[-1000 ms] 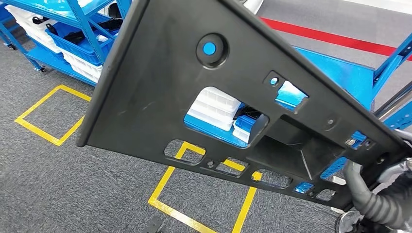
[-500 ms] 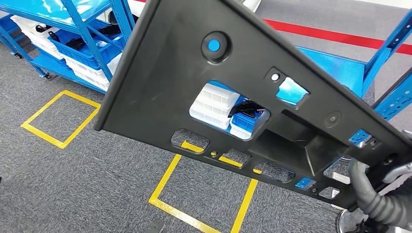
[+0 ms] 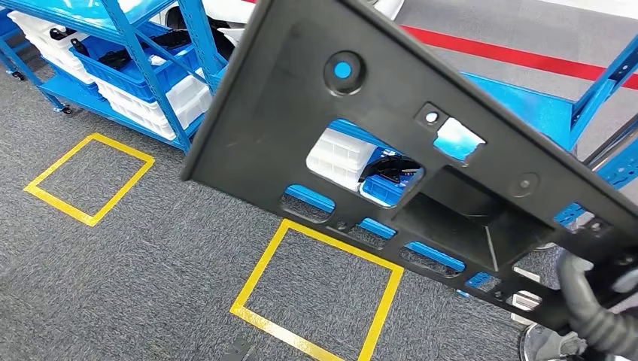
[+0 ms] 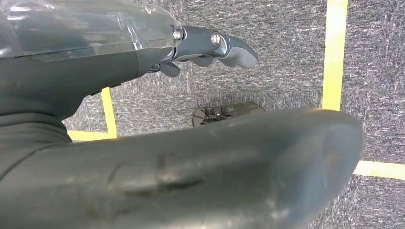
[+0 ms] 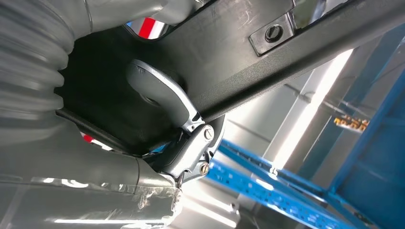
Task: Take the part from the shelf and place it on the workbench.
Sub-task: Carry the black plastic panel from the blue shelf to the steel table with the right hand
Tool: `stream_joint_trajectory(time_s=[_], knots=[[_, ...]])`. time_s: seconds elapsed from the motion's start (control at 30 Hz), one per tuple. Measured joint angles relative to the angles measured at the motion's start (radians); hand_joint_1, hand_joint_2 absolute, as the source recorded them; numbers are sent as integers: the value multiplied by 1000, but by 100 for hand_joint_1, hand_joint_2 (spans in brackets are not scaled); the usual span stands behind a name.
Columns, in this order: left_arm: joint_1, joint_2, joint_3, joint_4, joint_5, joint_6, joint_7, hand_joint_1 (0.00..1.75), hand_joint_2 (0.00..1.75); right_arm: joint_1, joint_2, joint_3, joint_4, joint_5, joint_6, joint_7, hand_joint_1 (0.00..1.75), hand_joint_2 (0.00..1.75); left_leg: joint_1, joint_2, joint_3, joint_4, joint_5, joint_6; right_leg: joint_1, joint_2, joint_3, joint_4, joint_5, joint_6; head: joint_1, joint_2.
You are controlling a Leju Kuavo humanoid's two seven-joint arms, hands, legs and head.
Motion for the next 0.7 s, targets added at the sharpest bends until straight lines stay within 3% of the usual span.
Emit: stream_joint_trajectory(time_s=[0.27, 0.5, 0.7], knots=[[0, 0, 0, 0, 1, 3, 2, 0, 0, 82, 63, -147, -69, 54, -1, -55, 175, 175, 0, 0, 1, -1, -2, 2, 0, 0, 0, -1, -2, 6, 0, 0], [0, 0, 0, 0, 2, 5, 3, 0, 0, 150, 179, -327, -122, -57, -5, -170, 175, 175, 1, 0, 5, -6, -2, 2, 0, 0, 1, -1, -3, 6, 0, 0], [0, 0, 0, 0, 9, 6, 3, 0, 0, 197, 268, -438, -138, -238, -9, -282, 175, 175, 2, 0, 8, -8, -2, 1, 0, 0, 2, -1, -4, 4, 0, 0]])
